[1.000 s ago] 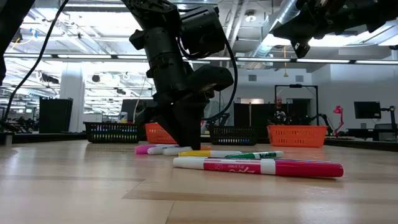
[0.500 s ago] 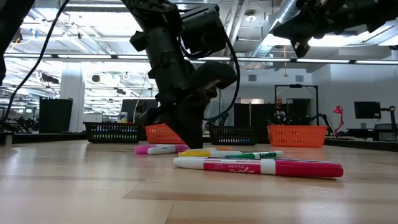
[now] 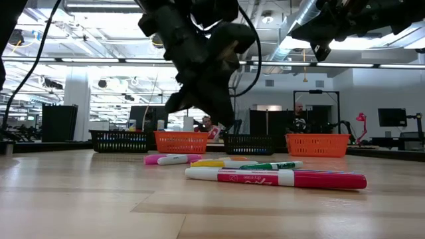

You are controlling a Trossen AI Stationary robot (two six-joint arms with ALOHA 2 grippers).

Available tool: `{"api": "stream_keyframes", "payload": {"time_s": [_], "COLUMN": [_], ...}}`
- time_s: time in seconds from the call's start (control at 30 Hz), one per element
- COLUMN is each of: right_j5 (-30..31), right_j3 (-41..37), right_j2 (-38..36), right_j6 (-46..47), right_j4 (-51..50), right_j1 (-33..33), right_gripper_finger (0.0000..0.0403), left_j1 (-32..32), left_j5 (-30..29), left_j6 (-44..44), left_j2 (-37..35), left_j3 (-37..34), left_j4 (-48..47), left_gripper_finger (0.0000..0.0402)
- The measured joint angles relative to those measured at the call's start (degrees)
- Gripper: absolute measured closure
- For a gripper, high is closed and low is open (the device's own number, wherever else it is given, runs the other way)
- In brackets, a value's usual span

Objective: Pick & Place Markers
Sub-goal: Put the orange mini highlighter into the right black bin

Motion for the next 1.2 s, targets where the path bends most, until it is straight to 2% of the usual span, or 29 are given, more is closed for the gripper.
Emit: {"api": "stream_keyframes", "payload": {"time_s": [0.13,0.4,0.5,0.63,1.03,1.2], "right_j5": [0.02,0.02,0.02,0.02,0.02,0.02], "right_j3": [0.0,0.0,0.0,0.0,0.0,0.0], "right_j2": [-0.02,-0.02,-0.02,-0.02,0.0,-0.02], "right_j6": [0.0,-0.02,-0.02,0.0,0.0,0.0], "right_j4": [0.0,0.02,0.24,0.8,1.77,2.04], "right_j1": [0.0,0.0,0.0,0.0,0.0,0.01], "right_gripper_finger": [0.0402,0.0402,0.0402,0.0402,0.0402,0.0402], "left_j1": [-0.99,-2.5,-2.87,-2.78,-2.62,-2.46], "left_j5": [-0.21,-2.42,-2.35,-2.27,-3.72,-2.05], "left_j6": [0.14,1.95,3.13,4.05,9.83,10.03], "left_j2": [-0.04,0.7,1.81,2.87,3.62,6.81], "left_j3": [0.0,0.11,-0.06,0.0,-0.01,0.07], "left_j4": [1.36,3.62,3.52,3.19,3.05,3.53], "left_gripper_finger": [0.0327,0.0204,0.0175,0.0166,0.0186,0.018]}}
